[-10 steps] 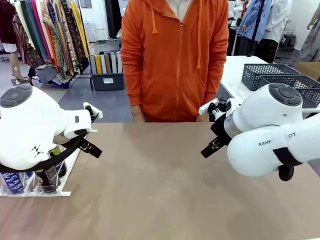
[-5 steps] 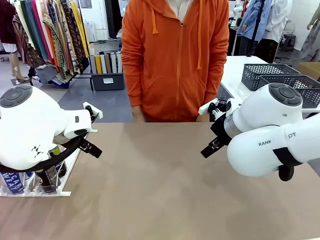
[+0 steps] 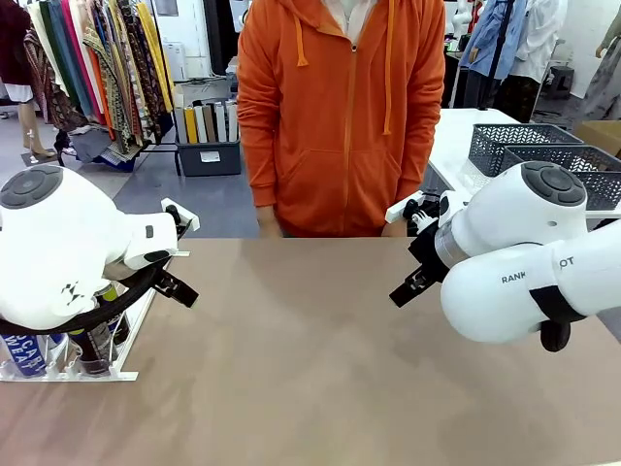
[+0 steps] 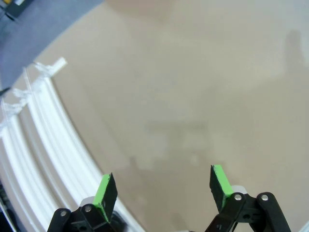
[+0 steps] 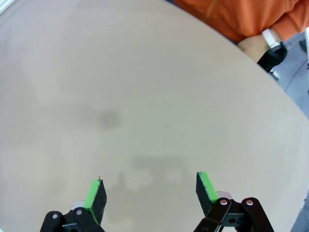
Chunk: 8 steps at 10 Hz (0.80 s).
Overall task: Retrieve and store the cans from the dispenser.
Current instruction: Pick up one can from the Automatic Can Dispenser and place it in the middle of the table.
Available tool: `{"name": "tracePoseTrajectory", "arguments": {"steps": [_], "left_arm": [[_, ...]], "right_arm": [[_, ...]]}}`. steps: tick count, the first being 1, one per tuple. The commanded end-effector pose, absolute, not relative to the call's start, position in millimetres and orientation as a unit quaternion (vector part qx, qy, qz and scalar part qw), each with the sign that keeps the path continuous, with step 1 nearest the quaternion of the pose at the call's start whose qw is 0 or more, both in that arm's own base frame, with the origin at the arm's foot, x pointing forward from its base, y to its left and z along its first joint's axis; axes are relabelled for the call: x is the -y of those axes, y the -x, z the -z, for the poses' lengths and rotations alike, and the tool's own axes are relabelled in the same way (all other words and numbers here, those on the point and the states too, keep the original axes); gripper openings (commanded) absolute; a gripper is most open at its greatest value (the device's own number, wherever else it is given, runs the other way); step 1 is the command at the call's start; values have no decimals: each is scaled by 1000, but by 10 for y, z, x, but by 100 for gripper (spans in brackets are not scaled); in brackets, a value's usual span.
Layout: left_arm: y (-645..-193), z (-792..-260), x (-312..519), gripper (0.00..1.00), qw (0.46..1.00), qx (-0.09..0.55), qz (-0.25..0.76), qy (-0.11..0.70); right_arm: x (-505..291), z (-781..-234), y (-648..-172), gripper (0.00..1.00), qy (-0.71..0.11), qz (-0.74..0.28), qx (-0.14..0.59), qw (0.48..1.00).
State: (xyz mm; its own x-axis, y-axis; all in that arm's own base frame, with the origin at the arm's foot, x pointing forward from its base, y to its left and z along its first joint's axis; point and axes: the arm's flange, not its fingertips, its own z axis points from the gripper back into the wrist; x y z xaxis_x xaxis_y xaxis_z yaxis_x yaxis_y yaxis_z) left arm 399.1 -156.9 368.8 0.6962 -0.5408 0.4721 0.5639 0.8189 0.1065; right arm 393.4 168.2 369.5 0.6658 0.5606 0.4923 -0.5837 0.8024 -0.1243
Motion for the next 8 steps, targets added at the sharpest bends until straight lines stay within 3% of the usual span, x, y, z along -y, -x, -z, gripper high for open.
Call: {"name": "tracePoseTrajectory", "arguments": {"steps": [1,2,3,4,6,8], "left_arm": [[-3858,-4005,1550,100,923,167,330,101],[-3763,-4263,1611,100,926,121,307,183],[-3672,-4534,1634,100,949,84,220,211],[-3561,-4814,1519,100,927,82,226,289],[-3411,-5512,724,100,866,124,174,452],[-3291,-5778,-537,100,809,215,44,546]], "right_arm": [[-1520,-3919,-3937,100,-126,-306,156,931],[-1390,-4105,-3909,100,-202,-279,134,929],[-1279,-4319,-3808,100,-257,-211,114,936],[-1090,-4555,-3634,100,-325,-205,105,917],[-311,-5066,-3184,100,-490,-221,146,831],[775,-5196,-2813,100,-569,-121,243,777]]}}
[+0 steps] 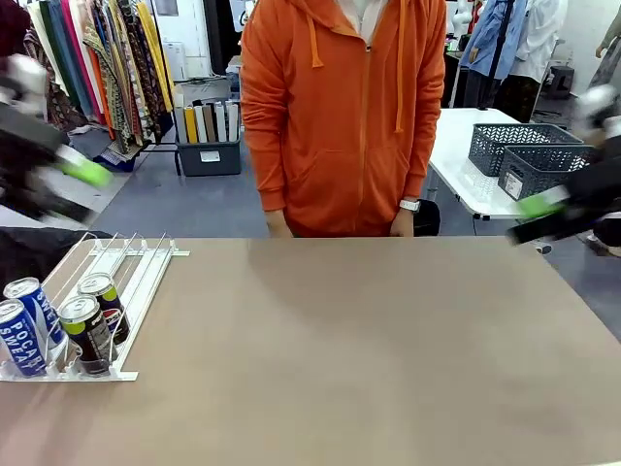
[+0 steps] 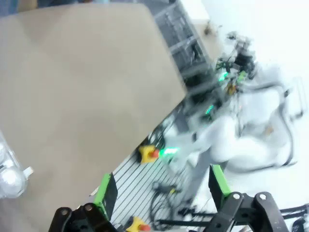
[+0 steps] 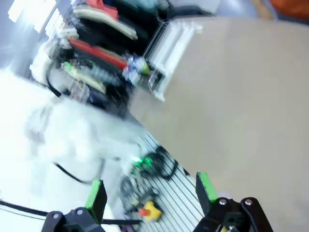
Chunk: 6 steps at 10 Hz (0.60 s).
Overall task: Retrieve and store the cans from the dispenser.
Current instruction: Pick up one can from the Automatic Can Dispenser and place it in the middle of the table.
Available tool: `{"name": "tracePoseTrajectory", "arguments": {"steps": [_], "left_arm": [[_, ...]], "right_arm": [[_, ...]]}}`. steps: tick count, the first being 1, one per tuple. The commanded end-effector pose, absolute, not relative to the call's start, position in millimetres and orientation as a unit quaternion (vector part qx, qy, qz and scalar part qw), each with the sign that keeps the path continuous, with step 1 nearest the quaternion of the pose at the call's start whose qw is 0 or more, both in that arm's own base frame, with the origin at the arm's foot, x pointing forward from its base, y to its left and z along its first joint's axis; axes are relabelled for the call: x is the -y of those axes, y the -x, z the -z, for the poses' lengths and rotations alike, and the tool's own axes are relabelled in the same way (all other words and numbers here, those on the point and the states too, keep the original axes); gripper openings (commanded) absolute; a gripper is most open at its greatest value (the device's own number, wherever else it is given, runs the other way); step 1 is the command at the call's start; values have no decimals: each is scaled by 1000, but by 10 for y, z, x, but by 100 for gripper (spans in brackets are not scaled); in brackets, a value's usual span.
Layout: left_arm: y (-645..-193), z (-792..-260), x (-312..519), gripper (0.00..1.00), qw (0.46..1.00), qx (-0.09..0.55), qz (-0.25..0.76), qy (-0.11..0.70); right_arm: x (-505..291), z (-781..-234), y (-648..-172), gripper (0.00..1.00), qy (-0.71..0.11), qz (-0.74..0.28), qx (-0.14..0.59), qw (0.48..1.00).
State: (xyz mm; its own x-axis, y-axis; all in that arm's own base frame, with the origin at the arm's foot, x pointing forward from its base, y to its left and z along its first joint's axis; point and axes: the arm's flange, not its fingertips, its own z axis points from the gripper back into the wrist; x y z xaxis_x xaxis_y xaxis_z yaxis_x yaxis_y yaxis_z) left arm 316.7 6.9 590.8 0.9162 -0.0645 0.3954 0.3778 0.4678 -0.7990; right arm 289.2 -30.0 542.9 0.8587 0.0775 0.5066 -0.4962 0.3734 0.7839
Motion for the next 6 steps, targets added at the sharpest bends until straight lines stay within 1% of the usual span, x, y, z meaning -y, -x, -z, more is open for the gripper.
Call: {"name": "tracePoseTrajectory", "arguments": {"steps": [1,3,4,5,6], "left_arm": [[-3203,-5693,-1184,100,785,245,-34,568],[-3119,-5405,-1918,100,764,237,-115,588],[-3116,-5260,-2118,100,755,235,-149,594],[-3132,-5177,-2199,100,757,232,-157,590],[-3193,-5104,-2195,100,776,246,-170,555]], "right_arm": [[1313,-5073,-2661,100,-594,-45,284,752],[1975,-4762,-2446,100,-619,79,337,705],[2154,-4618,-2430,100,-608,121,351,701],[2195,-4523,-2485,100,-608,134,350,699],[2130,-4501,-2572,100,-590,127,350,717]]}}
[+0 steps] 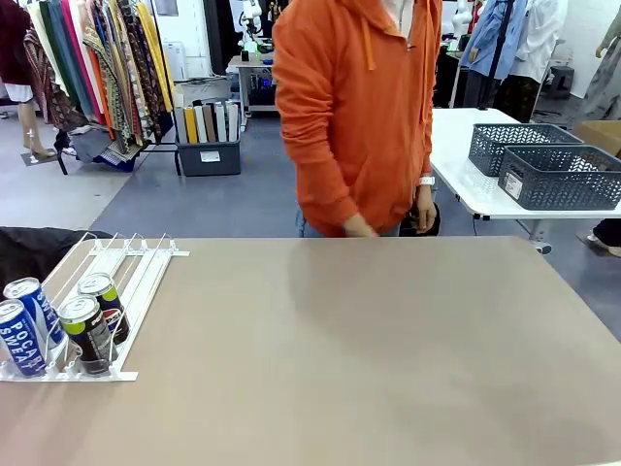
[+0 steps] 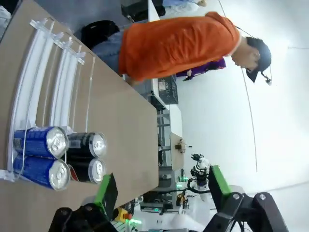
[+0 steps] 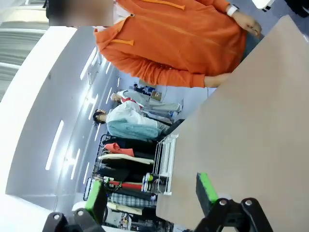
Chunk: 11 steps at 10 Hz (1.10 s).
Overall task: Retrieve and store the cans from the dispenser.
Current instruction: Pick up one can from the Automatic Can Dispenser and place it in the middle of the table.
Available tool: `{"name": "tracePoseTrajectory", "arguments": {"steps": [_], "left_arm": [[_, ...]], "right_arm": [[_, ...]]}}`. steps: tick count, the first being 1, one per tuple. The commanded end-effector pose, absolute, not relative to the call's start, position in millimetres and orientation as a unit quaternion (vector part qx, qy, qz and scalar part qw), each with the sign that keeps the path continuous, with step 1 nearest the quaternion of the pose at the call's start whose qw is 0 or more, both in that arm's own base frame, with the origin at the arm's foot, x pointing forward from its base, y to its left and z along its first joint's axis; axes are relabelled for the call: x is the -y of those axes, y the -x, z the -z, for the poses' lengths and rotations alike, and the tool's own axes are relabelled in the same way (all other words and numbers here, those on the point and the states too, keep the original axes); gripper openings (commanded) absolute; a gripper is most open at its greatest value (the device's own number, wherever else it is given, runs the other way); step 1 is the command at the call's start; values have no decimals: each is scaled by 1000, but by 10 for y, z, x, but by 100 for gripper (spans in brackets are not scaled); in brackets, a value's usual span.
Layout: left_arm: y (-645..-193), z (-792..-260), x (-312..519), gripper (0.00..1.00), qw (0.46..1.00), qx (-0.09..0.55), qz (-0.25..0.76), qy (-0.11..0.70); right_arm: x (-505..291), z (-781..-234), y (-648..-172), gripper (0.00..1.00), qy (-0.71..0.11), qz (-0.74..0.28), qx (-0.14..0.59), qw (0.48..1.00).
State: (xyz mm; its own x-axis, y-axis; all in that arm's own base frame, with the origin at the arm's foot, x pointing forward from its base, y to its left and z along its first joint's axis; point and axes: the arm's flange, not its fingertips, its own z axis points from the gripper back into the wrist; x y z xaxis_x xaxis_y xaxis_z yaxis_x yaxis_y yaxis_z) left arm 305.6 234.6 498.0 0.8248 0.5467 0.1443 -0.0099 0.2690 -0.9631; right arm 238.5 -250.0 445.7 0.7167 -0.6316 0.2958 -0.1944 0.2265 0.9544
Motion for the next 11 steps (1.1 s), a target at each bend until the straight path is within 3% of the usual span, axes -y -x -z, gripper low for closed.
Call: {"name": "tracePoseTrajectory", "arguments": {"steps": [1,9,11], "left_arm": [[-2922,-5089,-2362,100,759,235,-173,582],[-2911,-5066,-2362,100,761,230,-179,580],[-2849,-5418,-2092,100,846,235,-126,462]], "right_arm": [[2494,-4576,-2242,100,-605,145,339,706],[2494,-4576,-2242,100,-605,145,339,706],[2494,-4576,-2242,100,-605,145,339,706]]}}
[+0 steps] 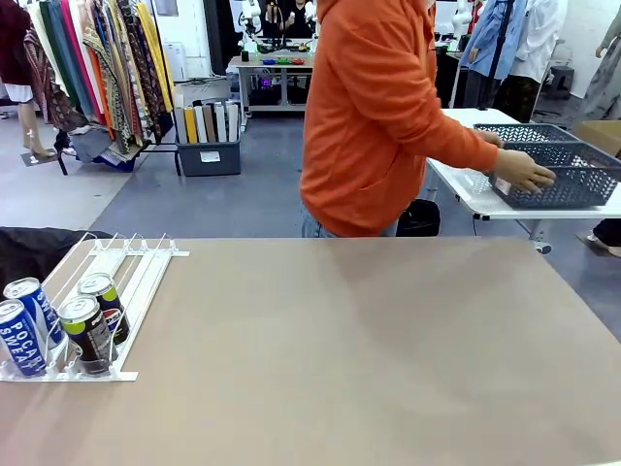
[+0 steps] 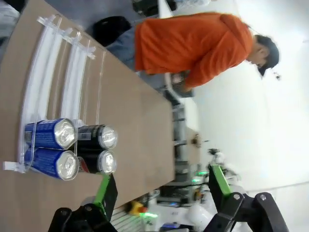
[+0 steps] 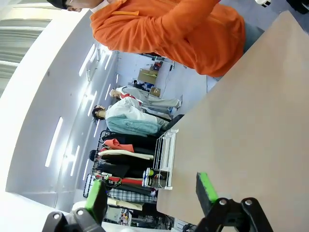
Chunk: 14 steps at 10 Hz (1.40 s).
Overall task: Retrieve and store the cans from the dispenser.
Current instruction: Pick up one can from the Automatic Can Dispenser and place it in the middle of the table.
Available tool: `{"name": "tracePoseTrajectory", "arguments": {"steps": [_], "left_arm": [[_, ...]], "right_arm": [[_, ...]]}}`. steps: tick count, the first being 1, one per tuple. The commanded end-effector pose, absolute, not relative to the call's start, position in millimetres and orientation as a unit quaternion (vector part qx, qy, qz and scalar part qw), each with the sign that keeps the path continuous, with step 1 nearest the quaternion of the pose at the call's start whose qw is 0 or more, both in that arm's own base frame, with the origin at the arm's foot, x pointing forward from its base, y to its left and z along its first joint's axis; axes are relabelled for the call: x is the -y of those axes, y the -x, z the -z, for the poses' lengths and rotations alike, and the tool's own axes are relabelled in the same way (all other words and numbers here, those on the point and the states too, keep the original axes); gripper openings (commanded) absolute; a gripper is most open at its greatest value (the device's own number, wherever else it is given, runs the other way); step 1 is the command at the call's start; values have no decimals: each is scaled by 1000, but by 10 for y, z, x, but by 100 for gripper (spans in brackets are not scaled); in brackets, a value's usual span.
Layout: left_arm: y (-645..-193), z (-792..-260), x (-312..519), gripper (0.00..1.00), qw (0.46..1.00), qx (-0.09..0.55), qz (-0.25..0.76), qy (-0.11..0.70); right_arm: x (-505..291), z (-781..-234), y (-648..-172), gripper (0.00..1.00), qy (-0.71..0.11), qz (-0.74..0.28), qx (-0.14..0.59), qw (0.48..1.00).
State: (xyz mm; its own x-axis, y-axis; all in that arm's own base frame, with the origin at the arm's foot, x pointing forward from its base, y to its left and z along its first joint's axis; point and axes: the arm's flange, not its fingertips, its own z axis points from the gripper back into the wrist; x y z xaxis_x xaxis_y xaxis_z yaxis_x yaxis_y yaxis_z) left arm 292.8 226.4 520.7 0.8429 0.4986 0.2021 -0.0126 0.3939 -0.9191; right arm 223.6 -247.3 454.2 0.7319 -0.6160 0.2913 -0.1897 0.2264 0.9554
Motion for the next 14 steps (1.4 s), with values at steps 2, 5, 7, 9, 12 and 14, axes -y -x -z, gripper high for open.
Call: {"name": "tracePoseTrajectory", "arguments": {"steps": [2,5,7,9,12,14], "left_arm": [[-2920,-5759,-1341,100,928,195,5,319],[-3220,-5609,-284,100,975,149,91,135],[-3314,-5163,199,100,984,131,115,46],[-3349,-4766,342,100,990,87,107,35],[-3459,-4407,297,100,995,76,58,42],[-3562,-4256,262,100,995,70,46,48]], "right_arm": [[2494,-4576,-2242,100,-605,145,339,706],[2494,-4576,-2242,100,-605,145,339,706],[2494,-4576,-2242,100,-605,145,339,706],[2494,-4576,-2242,100,-605,145,339,706],[2494,-4576,-2242,100,-605,145,339,706],[2494,-4576,-2242,100,-605,145,339,706]]}}
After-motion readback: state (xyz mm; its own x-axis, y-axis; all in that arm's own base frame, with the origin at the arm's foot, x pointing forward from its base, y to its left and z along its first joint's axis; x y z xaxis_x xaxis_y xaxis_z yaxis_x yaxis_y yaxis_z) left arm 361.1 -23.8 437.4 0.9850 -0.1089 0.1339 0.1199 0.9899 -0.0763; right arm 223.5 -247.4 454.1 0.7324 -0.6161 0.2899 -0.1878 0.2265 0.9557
